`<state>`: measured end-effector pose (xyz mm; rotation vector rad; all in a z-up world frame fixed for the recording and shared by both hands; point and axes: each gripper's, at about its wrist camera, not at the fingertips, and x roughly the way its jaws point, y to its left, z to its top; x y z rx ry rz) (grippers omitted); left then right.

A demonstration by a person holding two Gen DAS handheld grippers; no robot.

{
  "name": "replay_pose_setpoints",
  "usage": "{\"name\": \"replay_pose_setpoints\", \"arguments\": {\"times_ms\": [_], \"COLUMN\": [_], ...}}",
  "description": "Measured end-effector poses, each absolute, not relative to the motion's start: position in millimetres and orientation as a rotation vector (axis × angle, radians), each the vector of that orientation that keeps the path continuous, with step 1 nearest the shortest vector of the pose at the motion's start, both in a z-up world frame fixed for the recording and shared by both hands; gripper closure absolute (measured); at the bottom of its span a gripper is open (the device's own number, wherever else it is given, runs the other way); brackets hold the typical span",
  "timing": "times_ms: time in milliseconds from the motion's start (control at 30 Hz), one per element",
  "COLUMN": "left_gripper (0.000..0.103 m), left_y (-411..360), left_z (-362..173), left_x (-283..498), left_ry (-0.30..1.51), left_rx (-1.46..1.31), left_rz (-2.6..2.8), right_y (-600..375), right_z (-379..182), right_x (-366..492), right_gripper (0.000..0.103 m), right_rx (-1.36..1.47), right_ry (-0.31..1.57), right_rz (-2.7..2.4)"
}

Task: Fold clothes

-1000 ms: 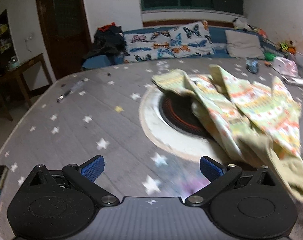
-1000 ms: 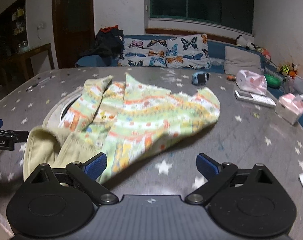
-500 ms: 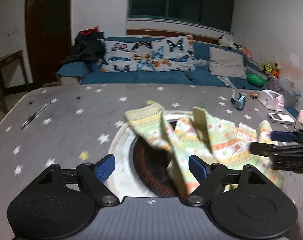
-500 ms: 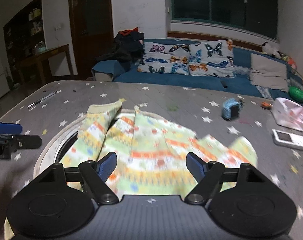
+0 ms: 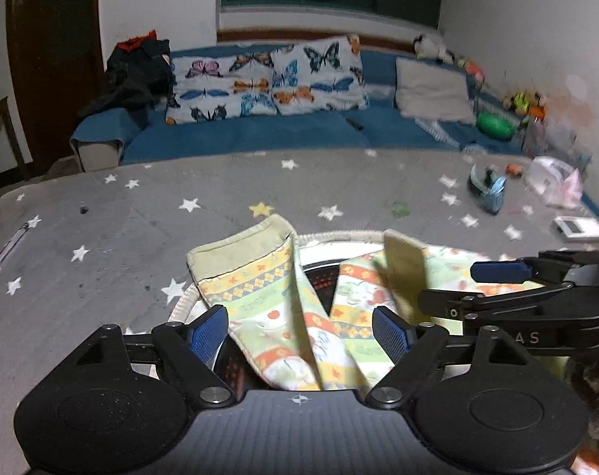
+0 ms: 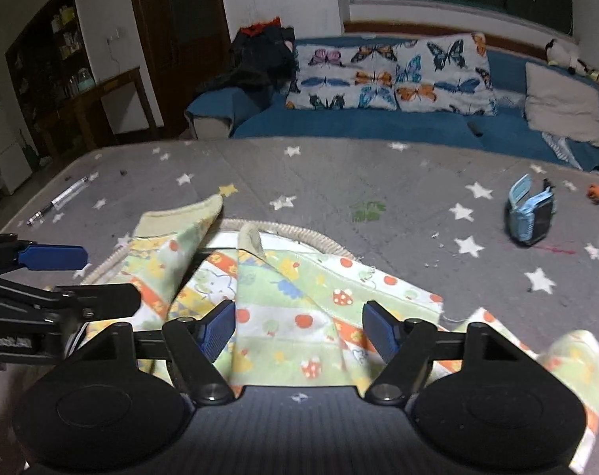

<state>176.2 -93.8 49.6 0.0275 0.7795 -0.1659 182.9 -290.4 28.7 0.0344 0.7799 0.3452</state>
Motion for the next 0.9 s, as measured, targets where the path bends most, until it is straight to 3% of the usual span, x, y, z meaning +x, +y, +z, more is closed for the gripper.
{"name": "replay_pose_setpoints", "arguments": {"times_ms": [67,233,400,900], "left_gripper": [0.034,0.092,0.101,0.102], "left_y": [-94,-83,-64,33], "left_z": [41,25,34,71], "left_x": [185,194,178,47], "left_ry": [0.804,0.871,0.829,0.672], "left_rx": [0.028,-0.039,-0.103,-0.290], "left_rz": [-0.167,-0.177,-0.138,0.099], "right_y": [-290,-294,-310,-426], "right_z": [23,16,34,97], "right_x": [190,196,170,37], "right_gripper": [0.048,0.081,0.091,0.092], "right_rx": [0.045,0.075,0.087,0.288], "right_ry": [0.797,0.813,0.731,0.489], "right_rz": [0.352,0.347,0.299,0.107]}}
